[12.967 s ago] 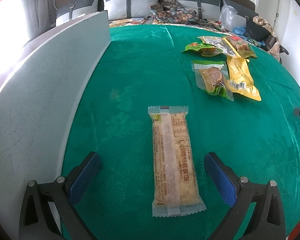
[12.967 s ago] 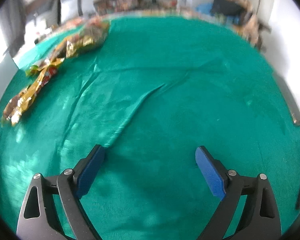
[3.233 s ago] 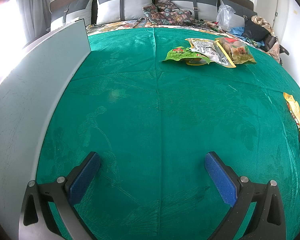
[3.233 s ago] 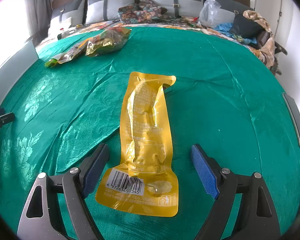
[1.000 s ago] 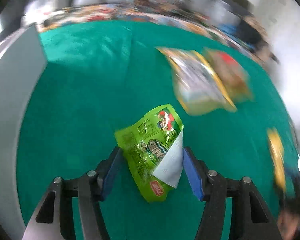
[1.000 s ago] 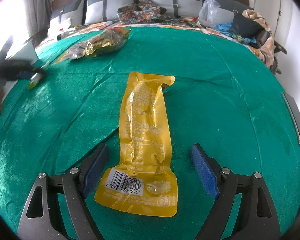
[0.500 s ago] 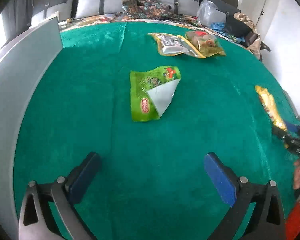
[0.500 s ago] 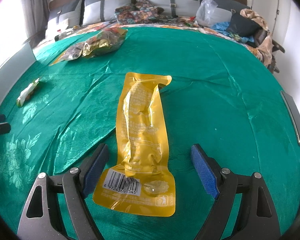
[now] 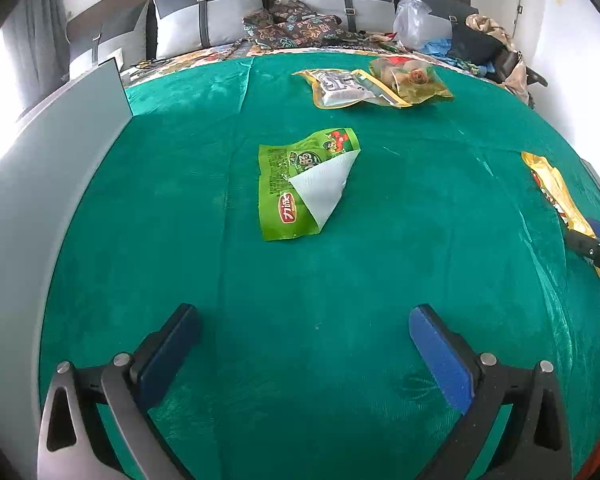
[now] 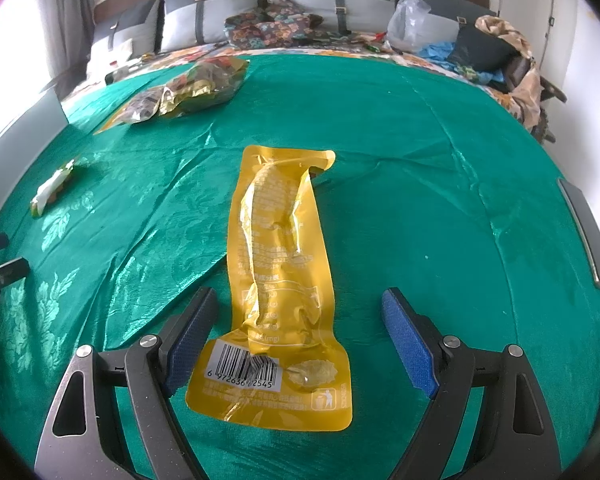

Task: Organize snacks
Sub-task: 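Lower the left gripper onto the green cartoon pouch and grasp it while the right holds the yellow pouch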

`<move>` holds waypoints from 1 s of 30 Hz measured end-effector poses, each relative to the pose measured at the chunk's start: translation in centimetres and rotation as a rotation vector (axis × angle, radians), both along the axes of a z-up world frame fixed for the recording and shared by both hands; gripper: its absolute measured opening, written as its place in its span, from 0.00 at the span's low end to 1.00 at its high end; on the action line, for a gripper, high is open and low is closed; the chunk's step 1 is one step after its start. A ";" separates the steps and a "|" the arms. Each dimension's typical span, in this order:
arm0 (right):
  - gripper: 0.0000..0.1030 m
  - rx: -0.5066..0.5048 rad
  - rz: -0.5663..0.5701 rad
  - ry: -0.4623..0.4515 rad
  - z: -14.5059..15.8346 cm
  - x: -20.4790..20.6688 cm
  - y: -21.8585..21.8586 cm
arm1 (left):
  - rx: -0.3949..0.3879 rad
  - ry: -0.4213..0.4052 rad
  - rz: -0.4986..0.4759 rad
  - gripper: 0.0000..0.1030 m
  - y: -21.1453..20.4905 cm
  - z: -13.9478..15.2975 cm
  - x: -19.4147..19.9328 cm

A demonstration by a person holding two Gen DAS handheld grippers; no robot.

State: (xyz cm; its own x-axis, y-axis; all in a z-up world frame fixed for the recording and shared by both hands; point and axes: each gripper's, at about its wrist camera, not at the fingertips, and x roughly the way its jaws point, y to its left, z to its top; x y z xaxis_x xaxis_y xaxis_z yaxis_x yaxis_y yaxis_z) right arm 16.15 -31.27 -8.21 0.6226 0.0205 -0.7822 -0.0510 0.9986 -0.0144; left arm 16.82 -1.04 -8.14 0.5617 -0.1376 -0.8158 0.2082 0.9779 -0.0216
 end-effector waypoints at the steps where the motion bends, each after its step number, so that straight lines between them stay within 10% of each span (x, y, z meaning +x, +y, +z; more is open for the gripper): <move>1: 0.83 0.000 -0.001 0.000 0.0 0.0 0.0 | 0.000 0.000 0.000 1.00 0.0 0.0 -0.1; 30: 0.83 0.001 0.000 0.000 0.0 0.0 0.0 | -0.059 0.086 -0.020 1.00 1.1 2.4 3.1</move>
